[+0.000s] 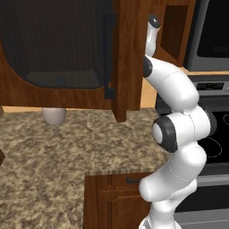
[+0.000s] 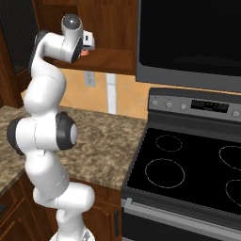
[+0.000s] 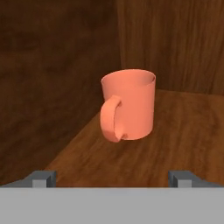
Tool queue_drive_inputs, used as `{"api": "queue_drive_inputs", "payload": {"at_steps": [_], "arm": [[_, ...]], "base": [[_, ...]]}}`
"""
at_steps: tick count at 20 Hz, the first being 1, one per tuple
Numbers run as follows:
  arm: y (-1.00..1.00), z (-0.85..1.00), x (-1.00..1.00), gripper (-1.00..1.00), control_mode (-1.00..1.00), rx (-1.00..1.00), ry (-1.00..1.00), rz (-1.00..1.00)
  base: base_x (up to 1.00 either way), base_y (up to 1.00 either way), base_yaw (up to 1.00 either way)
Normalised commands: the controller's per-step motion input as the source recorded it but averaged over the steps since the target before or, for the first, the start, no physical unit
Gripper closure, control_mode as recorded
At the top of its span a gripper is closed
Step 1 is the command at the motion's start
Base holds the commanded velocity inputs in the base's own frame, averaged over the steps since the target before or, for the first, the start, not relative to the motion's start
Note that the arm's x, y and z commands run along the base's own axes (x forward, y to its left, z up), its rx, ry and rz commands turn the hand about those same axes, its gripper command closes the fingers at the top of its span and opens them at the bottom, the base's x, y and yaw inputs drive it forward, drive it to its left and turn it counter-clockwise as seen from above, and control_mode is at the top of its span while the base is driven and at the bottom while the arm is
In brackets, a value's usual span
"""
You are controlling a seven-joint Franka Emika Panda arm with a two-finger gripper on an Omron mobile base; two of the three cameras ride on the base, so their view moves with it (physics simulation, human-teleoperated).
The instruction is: Gather all objects into one cabinet and sort the glasses and bowls to opposite sides.
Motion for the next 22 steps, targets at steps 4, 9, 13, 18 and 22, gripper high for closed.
{"api": "queue_drive_inputs", "payload": {"at_steps": [4,9,13,18,22], "arm": [[0.28,0.00,0.17,-1.00,-1.00,0.00,0.07,-0.08],[0.05,0.00,0.33,-1.00,-1.00,0.00,0.08,-0.12],[0.04,0.00,0.44,-1.00,-1.00,0.00,0.06,-0.05],[0.01,0.00,0.45,-1.00,-1.00,0.00,0.00,0.00],[0.12,-0.01,0.27,-1.00,-1.00,0.00,0.00,0.00]], "base": [[0.00,0.00,0.00],[0.00,0.00,0.00],[0.00,0.00,0.00],[0.00,0.00,0.00],[0.00,0.00,0.00]]}}
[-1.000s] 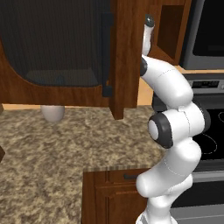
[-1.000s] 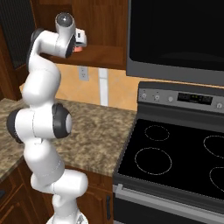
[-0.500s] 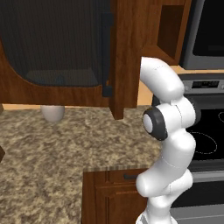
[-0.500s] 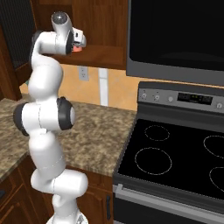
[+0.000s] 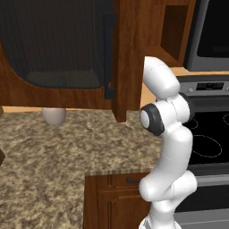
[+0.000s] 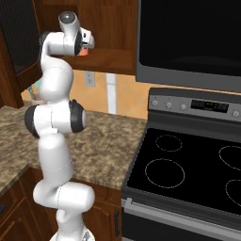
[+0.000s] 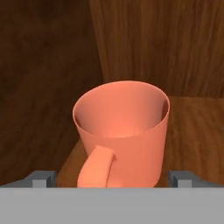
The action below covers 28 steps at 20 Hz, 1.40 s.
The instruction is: Gather all objects into one cabinet and sort the glasses and bowls to opposite sides.
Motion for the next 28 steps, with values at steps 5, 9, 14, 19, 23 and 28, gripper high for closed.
{"api": "queue_drive_inputs", "payload": {"at_steps": [5,9,14,19,23,28], "arm": [[0.11,0.00,0.22,-1.00,-1.00,0.00,0.00,0.00],[0.09,-0.06,0.04,-1.00,-1.00,-0.01,0.00,0.00],[0.04,-0.01,0.00,-1.00,-1.00,0.00,0.00,0.00],[0.09,-0.05,0.00,1.00,-1.00,0.06,0.00,0.00],[0.00,0.00,0.00,1.00,-1.00,0.01,0.00,0.00],[0.00,-0.02,-0.12,1.00,-1.00,0.00,0.00,0.00]], "base": [[0.00,0.00,0.00],[0.00,0.00,0.00],[0.00,0.00,0.00],[0.00,0.00,0.00],[0.00,0.00,0.00],[0.00,0.00,0.00]]}}
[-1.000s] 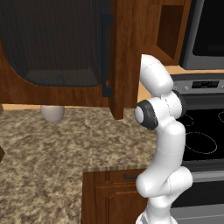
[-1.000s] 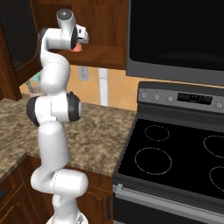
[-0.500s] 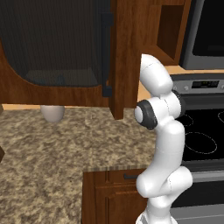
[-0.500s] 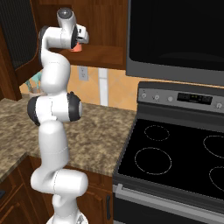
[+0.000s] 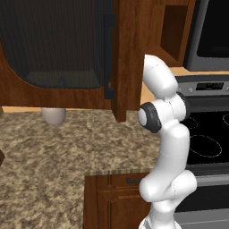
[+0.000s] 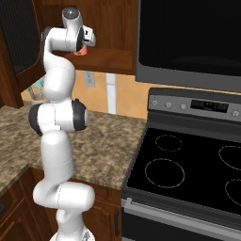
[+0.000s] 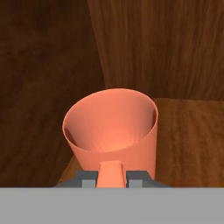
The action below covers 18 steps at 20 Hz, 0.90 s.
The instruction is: Gather all objects into one cabinet and sort the glasses and bowls to opposite sides.
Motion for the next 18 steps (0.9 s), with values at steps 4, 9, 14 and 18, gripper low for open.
{"api": "queue_drive_inputs", "payload": {"at_steps": [4,9,14,18], "arm": [[0.00,-0.21,-0.24,1.00,-1.00,0.00,0.00,0.00],[-0.29,-0.28,-0.42,1.00,-1.00,0.06,-0.02,0.00],[-0.78,-0.31,-0.66,1.00,-1.00,0.09,-0.24,0.01],[-0.46,0.00,-1.00,1.00,-1.00,0.00,-0.39,0.10]], "base": [[0.00,0.00,0.00],[0.00,0.00,0.00],[0.00,0.00,0.00],[0.00,0.00,0.00]]}}
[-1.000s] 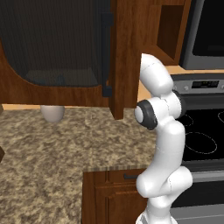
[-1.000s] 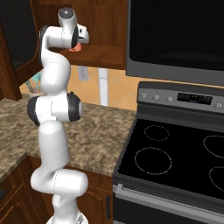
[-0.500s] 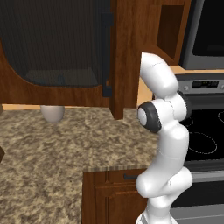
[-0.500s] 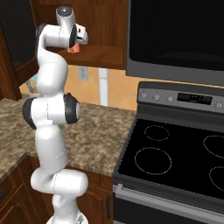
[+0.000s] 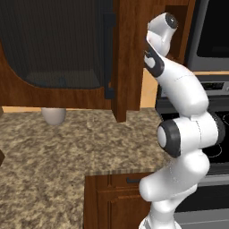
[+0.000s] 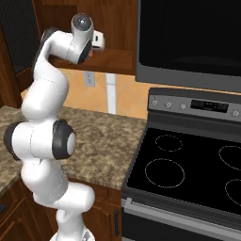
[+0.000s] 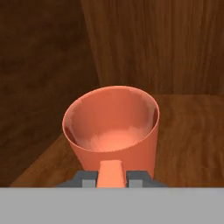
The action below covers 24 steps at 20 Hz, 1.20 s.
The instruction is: Gather all objects into one cabinet and sort the glasses and bowls to opposite sides.
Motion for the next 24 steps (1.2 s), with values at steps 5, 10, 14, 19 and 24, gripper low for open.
{"api": "queue_drive_inputs", "payload": {"at_steps": [5,10,14,19,24], "arm": [[-0.28,0.07,-0.94,1.00,-1.00,0.00,-0.39,0.09],[-0.19,0.05,-0.84,1.00,-1.00,0.05,-0.10,0.01],[-0.53,0.19,-1.00,1.00,-1.00,0.22,-0.01,0.03],[-0.31,0.03,-0.78,1.00,-1.00,0.19,0.17,0.01],[-0.08,-0.16,-0.44,1.00,-1.00,0.01,0.22,0.01]], "base": [[0.00,0.00,0.00],[0.00,0.00,0.00],[0.00,0.00,0.00],[0.00,0.00,0.00],[0.00,0.00,0.00]]}}
